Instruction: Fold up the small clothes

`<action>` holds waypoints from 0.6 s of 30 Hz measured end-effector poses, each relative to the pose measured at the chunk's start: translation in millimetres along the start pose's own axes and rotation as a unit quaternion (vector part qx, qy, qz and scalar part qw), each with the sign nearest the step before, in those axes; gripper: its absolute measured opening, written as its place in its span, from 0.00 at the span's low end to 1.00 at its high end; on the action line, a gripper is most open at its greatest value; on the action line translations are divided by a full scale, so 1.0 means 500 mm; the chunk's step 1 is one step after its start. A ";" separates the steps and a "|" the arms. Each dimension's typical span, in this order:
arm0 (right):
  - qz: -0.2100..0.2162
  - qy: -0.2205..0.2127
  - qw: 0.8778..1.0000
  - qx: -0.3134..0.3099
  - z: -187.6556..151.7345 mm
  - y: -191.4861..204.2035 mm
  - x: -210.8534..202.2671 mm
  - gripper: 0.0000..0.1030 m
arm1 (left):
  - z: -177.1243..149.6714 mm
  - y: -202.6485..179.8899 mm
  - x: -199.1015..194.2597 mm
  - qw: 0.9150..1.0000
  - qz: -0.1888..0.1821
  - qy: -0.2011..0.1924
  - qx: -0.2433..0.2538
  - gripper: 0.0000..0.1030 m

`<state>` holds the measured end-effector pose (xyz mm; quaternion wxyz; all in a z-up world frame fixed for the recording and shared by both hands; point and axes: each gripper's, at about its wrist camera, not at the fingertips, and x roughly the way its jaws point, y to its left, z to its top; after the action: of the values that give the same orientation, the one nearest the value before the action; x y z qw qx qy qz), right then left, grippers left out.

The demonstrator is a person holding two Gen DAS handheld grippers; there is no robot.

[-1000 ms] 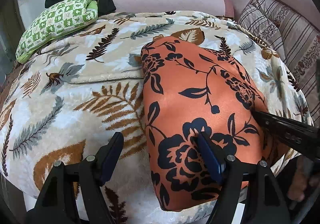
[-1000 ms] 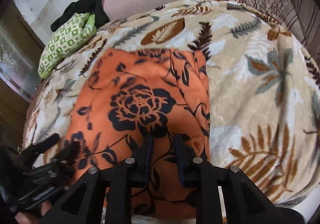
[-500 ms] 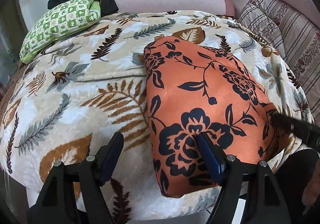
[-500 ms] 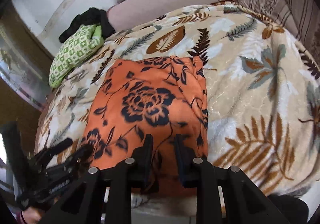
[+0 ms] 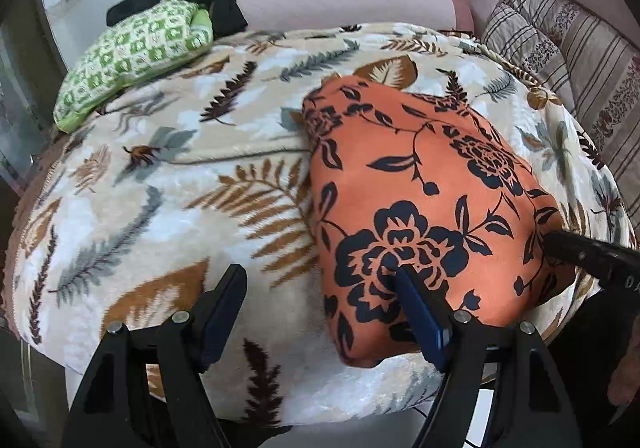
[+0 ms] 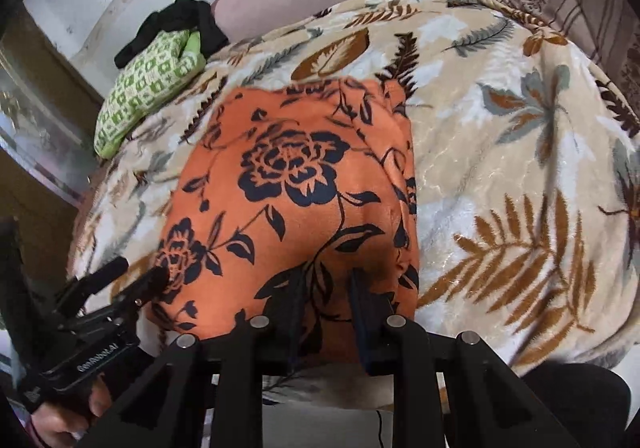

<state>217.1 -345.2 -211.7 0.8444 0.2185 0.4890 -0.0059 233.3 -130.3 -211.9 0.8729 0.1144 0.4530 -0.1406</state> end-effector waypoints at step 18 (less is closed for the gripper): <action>-0.039 0.042 0.998 -0.010 -0.045 0.011 0.037 0.25 | -0.025 0.027 0.032 1.000 0.005 0.024 -0.010 0.75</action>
<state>209.4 -327.8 -234.8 0.8244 0.1906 0.5323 -0.0246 237.3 -115.8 -231.3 0.8634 0.1112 0.4749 -0.1290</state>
